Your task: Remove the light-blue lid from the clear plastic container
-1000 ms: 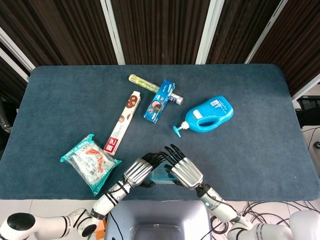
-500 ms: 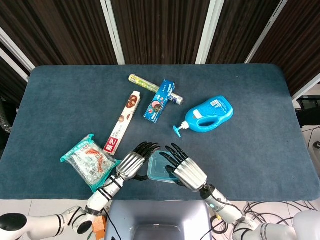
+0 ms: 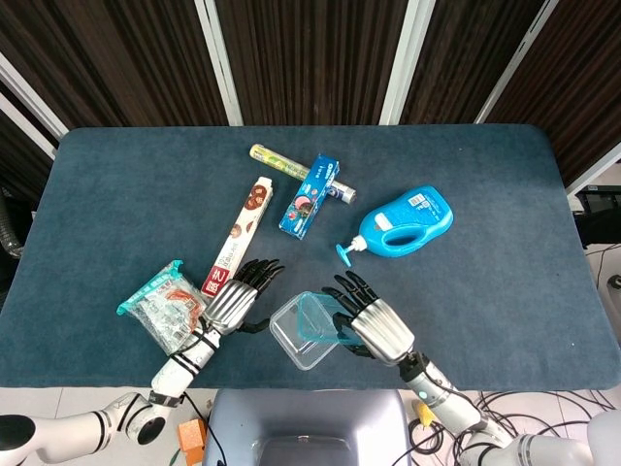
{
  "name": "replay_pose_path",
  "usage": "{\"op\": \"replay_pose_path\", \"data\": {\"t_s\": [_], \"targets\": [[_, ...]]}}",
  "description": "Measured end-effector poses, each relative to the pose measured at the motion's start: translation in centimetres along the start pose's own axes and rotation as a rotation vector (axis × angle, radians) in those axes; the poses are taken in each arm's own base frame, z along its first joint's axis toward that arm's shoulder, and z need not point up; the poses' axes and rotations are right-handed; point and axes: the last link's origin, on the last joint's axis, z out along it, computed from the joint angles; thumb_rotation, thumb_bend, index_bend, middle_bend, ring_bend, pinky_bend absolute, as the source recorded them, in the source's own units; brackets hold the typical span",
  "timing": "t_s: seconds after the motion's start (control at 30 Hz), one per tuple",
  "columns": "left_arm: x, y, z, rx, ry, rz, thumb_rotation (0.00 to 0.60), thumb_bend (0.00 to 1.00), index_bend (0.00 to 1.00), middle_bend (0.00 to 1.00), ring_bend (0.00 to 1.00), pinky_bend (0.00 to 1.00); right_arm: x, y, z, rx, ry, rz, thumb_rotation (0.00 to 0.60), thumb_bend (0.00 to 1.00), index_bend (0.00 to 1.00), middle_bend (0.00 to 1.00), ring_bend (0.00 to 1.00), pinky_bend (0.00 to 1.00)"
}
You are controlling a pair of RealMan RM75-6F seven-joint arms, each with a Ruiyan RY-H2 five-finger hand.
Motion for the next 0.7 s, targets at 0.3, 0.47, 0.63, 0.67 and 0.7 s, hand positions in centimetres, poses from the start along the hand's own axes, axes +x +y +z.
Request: {"op": "replay_pose_path", "data": {"t_s": [0.3,0.47,0.63,0.67,0.7], "targets": [[2.1,-1.5,-1.1,0.026,0.018,0.025,0.6,0.3,0.0,0.0,0.0,0.0,2.7,4.5,-1.6,-0.112,0.027,-0.081,0.6,0.54,0.72,0.15,0.0,0.0],[3.1,-1.8,-1.7,0.029,0.035,0.033,0.6,0.3,0.0,0.0,0.0,0.0,2.9,7.5,-2.9,-0.174,0.001,-0.164,0.6,0.54,0.72,0.15,0.0,0.0],[3.6,-2.0,-2.2,0.028,0.043,0.038,0.6,0.3,0.0,0.0,0.0,0.0,2.8,10.8,-4.6,-0.231,-0.037,-0.273,0.6,0.54,0.72,0.15,0.0,0.0],[3.6,-2.0,-2.2,0.028,0.042,0.04,0.6,0.3,0.0,0.0,0.0,0.0,2.7,11.3,-5.0,-0.238,-0.043,-0.29,0.6,0.54,0.71,0.15,0.0,0.0],[3.6,-2.0,-2.3,0.027,0.042,0.041,0.6,0.3,0.0,0.0,0.0,0.0,2.5,11.8,-5.3,-0.245,-0.05,-0.31,0.6,0.54,0.69,0.15,0.0,0.0]]}}
